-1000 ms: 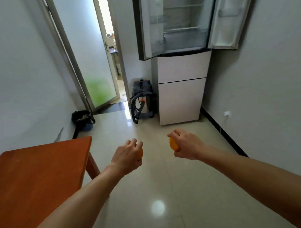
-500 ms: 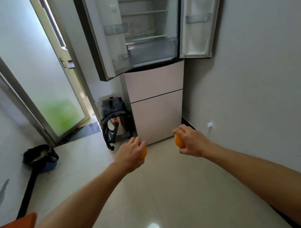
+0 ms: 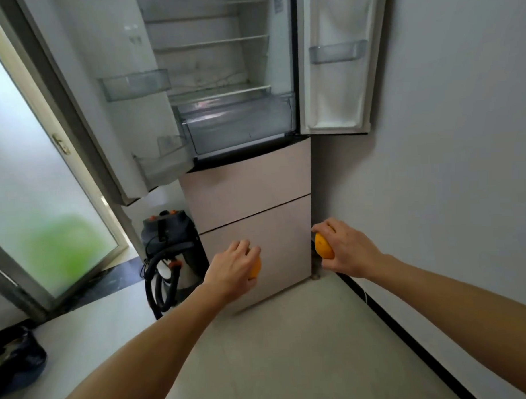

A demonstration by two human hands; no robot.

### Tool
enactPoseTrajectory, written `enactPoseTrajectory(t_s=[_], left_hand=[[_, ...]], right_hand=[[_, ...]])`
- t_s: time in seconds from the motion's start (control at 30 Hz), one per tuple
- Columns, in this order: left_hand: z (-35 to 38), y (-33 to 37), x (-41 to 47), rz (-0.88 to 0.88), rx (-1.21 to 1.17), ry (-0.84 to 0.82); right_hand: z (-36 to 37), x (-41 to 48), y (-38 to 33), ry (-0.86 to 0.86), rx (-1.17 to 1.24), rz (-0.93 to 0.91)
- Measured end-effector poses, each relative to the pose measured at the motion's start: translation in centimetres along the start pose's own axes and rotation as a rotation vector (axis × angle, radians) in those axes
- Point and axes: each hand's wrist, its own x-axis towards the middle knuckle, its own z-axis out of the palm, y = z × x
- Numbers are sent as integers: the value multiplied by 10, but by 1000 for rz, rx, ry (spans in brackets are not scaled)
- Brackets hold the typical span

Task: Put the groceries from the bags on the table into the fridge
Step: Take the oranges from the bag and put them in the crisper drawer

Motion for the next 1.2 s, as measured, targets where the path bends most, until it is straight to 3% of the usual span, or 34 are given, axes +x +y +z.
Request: enactPoseTrajectory(t_s=[0.33, 0.53, 0.87, 0.93, 1.03, 1.2], left_hand=[[-16, -96, 185, -142, 19, 145], [-43, -184, 283, -201, 36, 352], [-112, -308, 447, -438, -333, 742], [-115, -327, 470, -472, -325, 709], [-109, -359, 505, -498, -256, 489], [-86, -400, 544, -526, -110, 198]], right_hand=[[-21, 231, 84, 40, 48, -104], [-39, 370, 97, 187, 38, -174], [-123, 556, 108, 415, 132, -188], [-137, 586, 110, 409, 93, -214], [-145, 642, 114, 353, 36, -249], [-127, 728, 112, 50, -165, -385]])
